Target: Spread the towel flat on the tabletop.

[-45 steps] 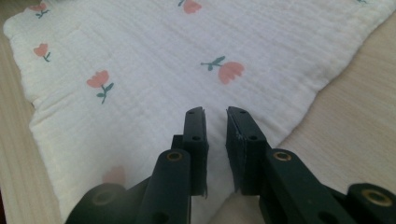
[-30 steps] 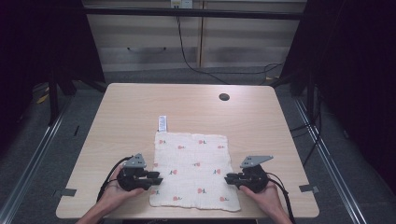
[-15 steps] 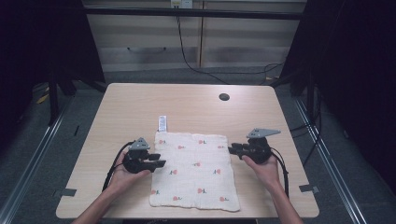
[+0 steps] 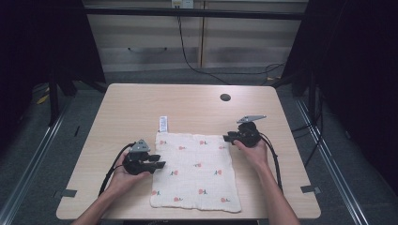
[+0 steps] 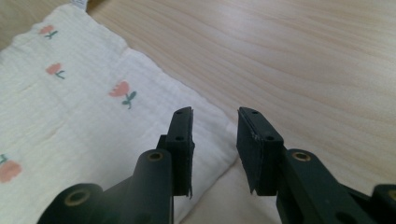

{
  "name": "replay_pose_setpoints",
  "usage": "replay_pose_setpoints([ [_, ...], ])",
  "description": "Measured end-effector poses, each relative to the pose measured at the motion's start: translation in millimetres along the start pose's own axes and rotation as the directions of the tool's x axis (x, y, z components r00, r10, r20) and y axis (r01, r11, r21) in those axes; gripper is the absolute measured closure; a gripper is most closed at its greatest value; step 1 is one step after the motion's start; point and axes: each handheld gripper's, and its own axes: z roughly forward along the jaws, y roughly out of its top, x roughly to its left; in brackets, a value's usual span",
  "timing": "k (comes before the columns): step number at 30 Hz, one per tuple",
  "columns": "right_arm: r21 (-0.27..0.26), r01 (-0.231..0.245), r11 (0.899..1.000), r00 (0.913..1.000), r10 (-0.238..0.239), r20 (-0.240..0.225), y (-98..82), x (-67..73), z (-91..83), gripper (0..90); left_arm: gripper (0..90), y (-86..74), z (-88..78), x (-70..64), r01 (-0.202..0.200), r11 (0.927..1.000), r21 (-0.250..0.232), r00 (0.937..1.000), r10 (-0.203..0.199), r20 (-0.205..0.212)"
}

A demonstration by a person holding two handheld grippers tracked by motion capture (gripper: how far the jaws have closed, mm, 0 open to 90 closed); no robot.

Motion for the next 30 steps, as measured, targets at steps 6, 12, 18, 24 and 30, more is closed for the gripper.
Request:
replay_pose_setpoints([
  [6, 0.025, 0.004, 1.000, 0.9997, -0.004, 0.026, 2.0, -2.3, 10.0, 63.7, 60.8, -1.7, -0.1, 0.2, 0.002, 0.9999, -0.011, 1.0000, -0.002, -0.005],
  [12, 0.049, -0.006, 0.999, 0.9990, 0.004, 0.044, 0.7, -5.6, 15.8, 63.5, 61.2, -1.9, -0.2, 0.8, 0.003, 0.9999, -0.012, 1.0000, -0.003, -0.003],
  [18, 0.044, 0.020, 0.999, 0.9984, -0.022, 0.052, 0.8, -0.6, 18.2, 68.2, 61.2, -2.4, -0.4, 2.4, 0.010, 0.9998, -0.018, 0.9999, -0.010, 0.005],
  [24, 0.046, 0.005, 0.999, 0.9987, -0.007, 0.050, 0.9, -0.6, 18.6, 85.3, 61.2, -4.0, -0.4, 2.7, 0.022, 0.9993, -0.030, 0.9997, -0.021, 0.013],
  [30, -0.001, -0.031, 1.000, 0.9987, 0.031, 0.040, -3.0, -2.0, 15.4, 86.3, 61.2, -3.8, -0.9, 1.7, 0.000, 0.9997, -0.022, 1.0000, 0.000, 0.003],
])
